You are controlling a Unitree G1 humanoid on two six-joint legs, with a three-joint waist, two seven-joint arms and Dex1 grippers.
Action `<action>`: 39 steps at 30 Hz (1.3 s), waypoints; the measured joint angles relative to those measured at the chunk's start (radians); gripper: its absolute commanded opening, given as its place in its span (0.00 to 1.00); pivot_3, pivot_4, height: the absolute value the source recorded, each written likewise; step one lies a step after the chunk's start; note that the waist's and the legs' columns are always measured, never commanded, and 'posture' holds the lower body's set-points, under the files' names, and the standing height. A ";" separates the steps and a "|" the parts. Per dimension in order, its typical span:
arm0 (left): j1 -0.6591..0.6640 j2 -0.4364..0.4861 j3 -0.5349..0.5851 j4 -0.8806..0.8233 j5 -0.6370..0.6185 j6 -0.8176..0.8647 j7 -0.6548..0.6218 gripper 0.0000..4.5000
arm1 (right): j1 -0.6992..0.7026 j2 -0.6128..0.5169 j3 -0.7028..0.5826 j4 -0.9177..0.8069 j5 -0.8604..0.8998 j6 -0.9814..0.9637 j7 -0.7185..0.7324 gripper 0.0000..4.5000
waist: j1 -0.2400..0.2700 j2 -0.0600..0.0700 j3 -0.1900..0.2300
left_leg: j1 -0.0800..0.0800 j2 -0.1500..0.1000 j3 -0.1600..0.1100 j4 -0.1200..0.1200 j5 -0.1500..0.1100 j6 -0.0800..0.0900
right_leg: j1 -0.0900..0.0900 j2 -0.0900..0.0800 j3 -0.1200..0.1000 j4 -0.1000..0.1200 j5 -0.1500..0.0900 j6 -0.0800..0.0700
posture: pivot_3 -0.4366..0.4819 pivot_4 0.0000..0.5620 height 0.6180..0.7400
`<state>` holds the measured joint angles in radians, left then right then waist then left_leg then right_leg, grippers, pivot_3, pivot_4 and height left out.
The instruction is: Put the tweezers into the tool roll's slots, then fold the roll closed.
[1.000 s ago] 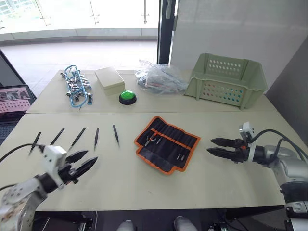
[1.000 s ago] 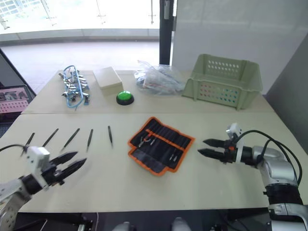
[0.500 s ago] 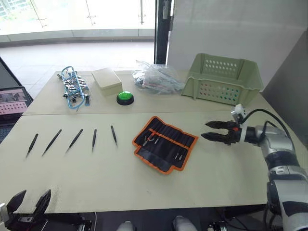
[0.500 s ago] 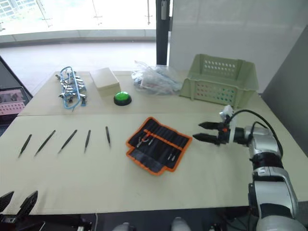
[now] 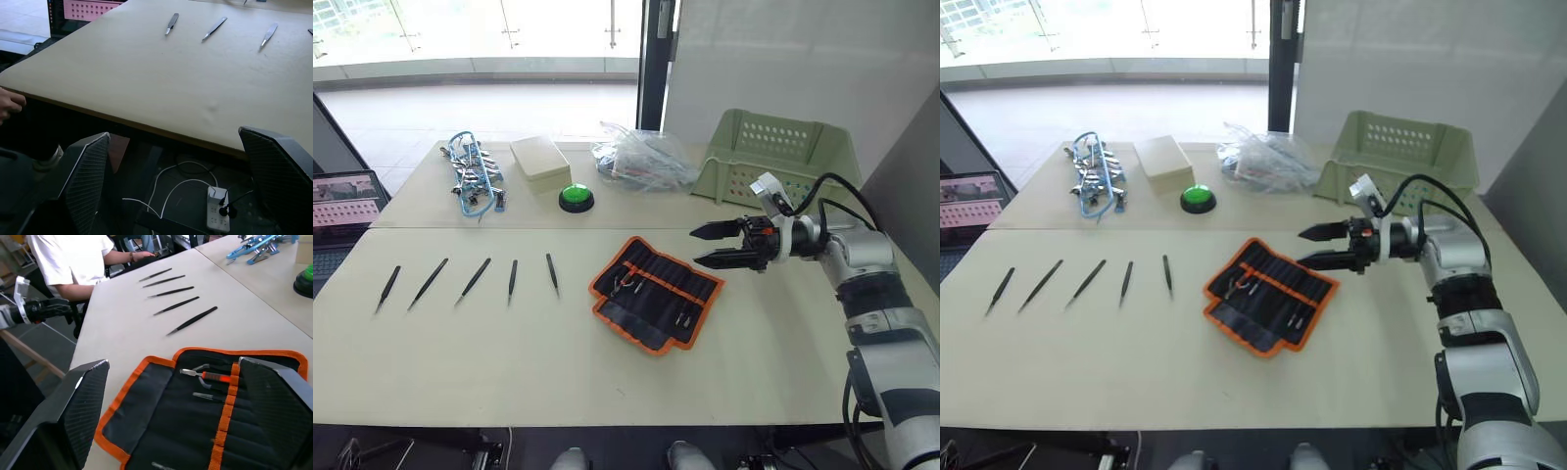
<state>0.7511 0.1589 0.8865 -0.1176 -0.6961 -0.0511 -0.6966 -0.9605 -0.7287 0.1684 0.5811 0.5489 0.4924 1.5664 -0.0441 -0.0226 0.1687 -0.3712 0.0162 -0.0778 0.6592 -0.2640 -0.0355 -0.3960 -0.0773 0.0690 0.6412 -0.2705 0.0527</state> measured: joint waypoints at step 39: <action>-1.221 0.692 -0.326 1.127 0.264 0.254 0.217 1.00 | 0.396 -0.107 -0.231 -0.499 0.088 0.093 -0.138 1.00 | -0.001 -0.001 -0.001 | -0.004 -0.001 0.000 0.000 0.000 0.000 | -0.009 0.000 -0.001 0.008 0.001 -0.001 | 0.48 0.27 1.00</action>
<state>-0.4702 0.8513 0.5604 1.0098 -0.4324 0.2028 -0.4796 -0.5643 -0.8358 -0.0630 0.0823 0.6370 0.5853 1.4287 -0.0448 -0.0236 0.1682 -0.3749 0.0154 -0.0778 0.6593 -0.2639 -0.0356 -0.4055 -0.0777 0.0680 0.6495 -0.2698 0.0518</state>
